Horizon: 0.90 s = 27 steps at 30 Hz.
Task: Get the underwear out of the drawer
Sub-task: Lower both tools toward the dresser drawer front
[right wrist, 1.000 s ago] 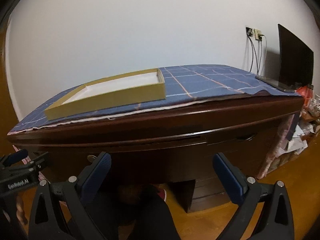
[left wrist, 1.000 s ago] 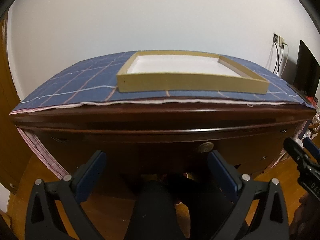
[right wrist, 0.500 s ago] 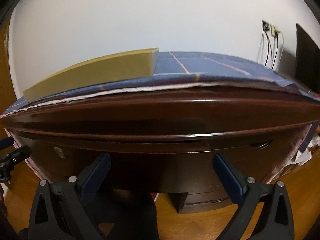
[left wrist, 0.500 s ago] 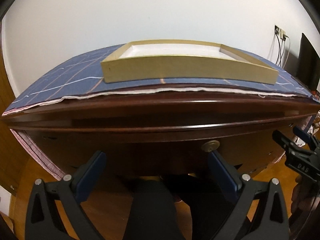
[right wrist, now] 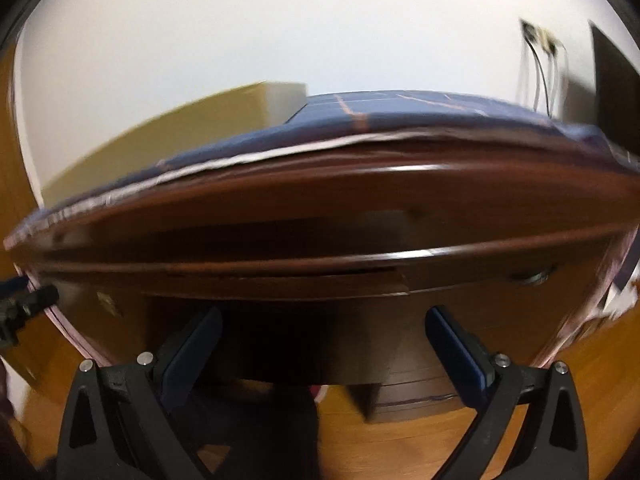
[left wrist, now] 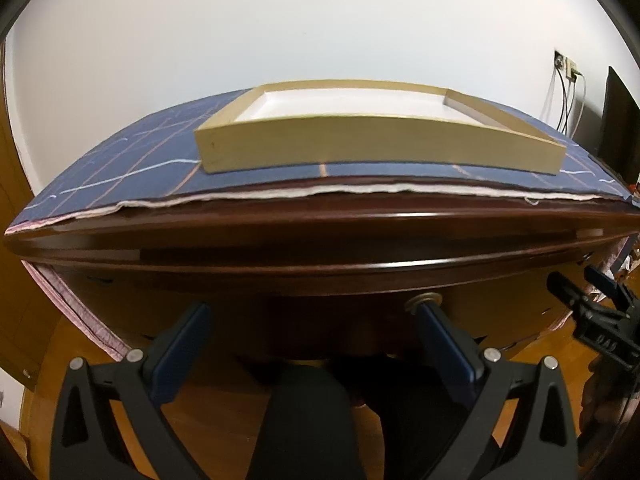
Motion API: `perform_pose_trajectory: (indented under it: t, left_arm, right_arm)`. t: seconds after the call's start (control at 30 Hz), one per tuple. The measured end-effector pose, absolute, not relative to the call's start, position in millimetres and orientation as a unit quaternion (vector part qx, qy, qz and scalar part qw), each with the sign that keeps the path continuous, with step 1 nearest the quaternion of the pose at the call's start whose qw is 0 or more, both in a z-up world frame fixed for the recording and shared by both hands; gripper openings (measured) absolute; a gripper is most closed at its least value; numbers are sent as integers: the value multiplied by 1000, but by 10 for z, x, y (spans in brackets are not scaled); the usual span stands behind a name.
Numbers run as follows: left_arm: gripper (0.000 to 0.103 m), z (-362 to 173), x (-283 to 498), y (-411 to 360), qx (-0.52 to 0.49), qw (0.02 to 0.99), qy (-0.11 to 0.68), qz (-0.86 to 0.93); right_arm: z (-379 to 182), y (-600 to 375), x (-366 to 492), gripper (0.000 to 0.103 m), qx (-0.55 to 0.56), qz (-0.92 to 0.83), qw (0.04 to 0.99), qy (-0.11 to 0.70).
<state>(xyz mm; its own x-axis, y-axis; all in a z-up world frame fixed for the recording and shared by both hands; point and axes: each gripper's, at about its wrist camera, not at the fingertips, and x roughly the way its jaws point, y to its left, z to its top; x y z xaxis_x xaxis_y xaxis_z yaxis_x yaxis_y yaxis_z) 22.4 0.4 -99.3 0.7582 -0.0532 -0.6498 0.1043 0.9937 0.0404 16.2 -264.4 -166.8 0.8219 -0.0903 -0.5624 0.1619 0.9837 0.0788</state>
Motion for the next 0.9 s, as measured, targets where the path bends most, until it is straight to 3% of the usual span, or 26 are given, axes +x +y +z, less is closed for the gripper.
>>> perform_pose_trajectory:
  t: [0.23, 0.9]
  left_arm:
    - [103, -985, 213, -15, 44, 938, 342, -45]
    - [103, -957, 256, 38, 38, 938, 342, -45]
  right_arm:
    - [-1720, -2825, 171, 103, 96, -27, 956, 276]
    - [-1768, -2638, 378, 103, 16, 9, 950, 313]
